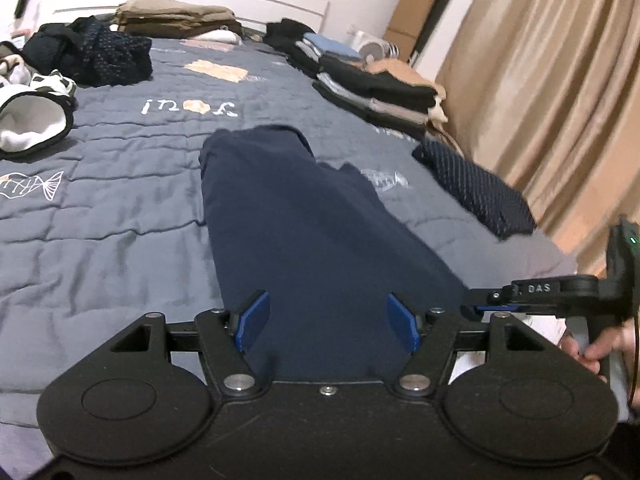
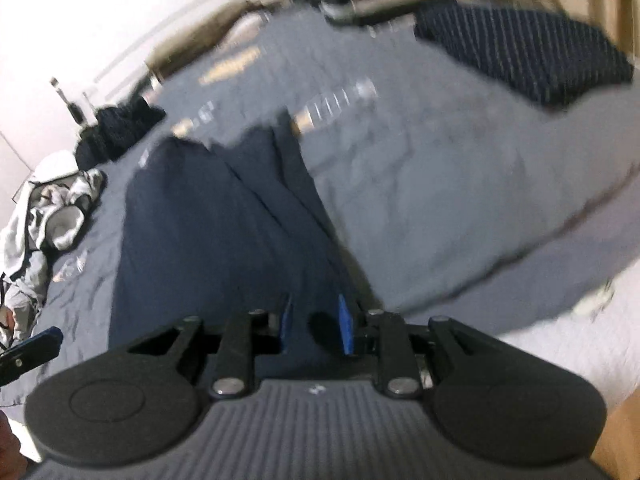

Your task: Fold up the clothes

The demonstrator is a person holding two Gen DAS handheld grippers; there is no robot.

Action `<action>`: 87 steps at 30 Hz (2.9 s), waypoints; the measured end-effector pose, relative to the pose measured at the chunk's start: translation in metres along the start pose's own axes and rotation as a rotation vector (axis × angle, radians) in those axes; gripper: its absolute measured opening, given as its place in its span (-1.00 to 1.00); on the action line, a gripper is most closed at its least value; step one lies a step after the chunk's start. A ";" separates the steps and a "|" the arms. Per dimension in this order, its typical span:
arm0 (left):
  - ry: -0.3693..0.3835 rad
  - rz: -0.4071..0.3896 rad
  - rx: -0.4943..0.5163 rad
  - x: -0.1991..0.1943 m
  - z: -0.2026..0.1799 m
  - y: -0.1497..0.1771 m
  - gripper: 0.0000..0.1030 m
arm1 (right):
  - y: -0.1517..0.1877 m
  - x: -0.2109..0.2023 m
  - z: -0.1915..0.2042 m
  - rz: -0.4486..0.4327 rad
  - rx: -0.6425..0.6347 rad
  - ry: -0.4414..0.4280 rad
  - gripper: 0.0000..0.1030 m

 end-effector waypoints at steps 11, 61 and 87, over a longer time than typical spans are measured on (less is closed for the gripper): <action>0.012 -0.064 -0.105 0.015 0.004 -0.026 0.27 | -0.061 -0.001 0.051 -0.130 -0.021 -0.074 -0.38; -0.048 -0.124 -0.066 0.099 0.035 -0.061 0.42 | -0.105 0.153 0.081 -0.013 -0.297 -0.259 -0.18; -0.071 -0.130 -0.093 0.098 0.041 -0.060 0.43 | -0.065 0.168 0.114 0.017 -0.456 -0.318 -0.76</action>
Point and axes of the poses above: each gripper's, at about its wrist camera, not at the fingertips, and x roughly the way its jaws point, z to its left, y to its underside, the point moved 6 cm from there along x, roughly the way its jaws point, and after that the axes turned 11 degrees about -z, right-handed, at the moved point
